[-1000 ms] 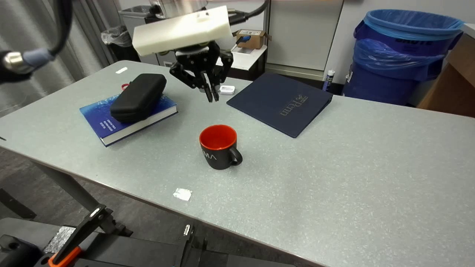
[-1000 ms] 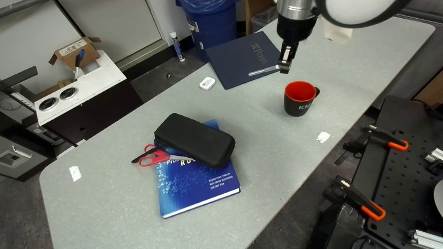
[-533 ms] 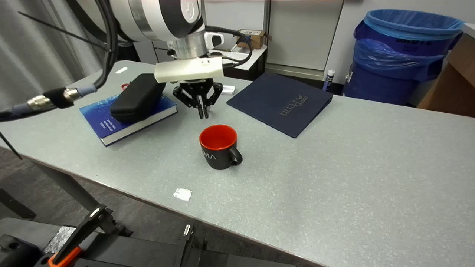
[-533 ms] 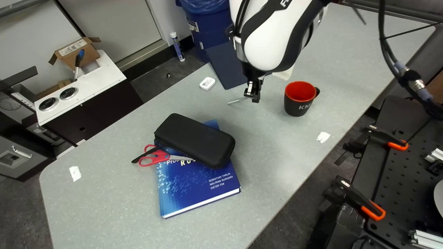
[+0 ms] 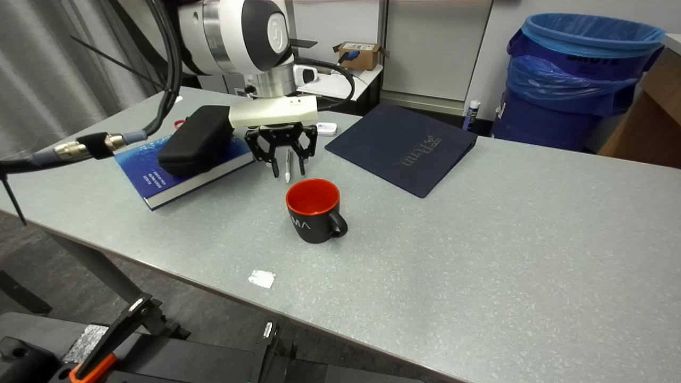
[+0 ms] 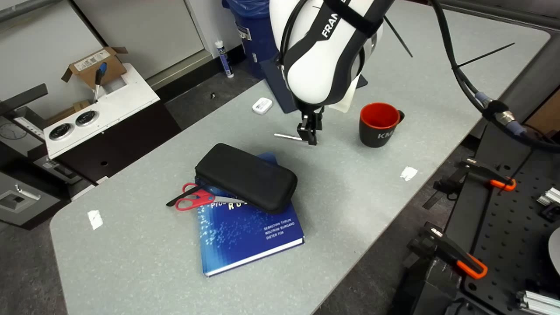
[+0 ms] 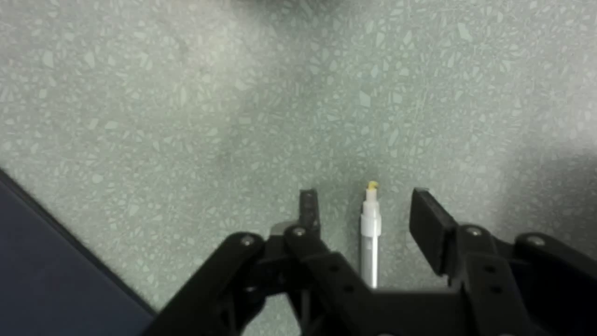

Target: Put the marker on the table

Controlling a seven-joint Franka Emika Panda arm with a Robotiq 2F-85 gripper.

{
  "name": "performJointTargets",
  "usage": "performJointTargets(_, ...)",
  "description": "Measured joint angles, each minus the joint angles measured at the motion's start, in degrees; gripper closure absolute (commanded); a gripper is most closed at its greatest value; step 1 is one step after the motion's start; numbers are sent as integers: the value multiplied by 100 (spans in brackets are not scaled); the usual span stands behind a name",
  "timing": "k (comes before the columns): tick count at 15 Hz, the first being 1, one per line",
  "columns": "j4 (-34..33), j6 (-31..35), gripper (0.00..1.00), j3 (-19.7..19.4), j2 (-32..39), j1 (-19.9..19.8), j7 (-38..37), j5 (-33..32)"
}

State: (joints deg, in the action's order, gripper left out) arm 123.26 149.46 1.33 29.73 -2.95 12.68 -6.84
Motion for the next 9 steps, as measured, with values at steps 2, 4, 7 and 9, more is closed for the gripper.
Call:
performJointTargets(2, 17, -94, 1, 2, -104, 1, 3, -13)
performJointTargets(4, 31, -180, 0, -3, -245, 1, 3, -21)
performJointTargets(7, 32, -567, 0, -4, -457, 1, 9, -21)
performJointTargets(9, 39, -651, 0, -4, -519, 1, 12, -21)
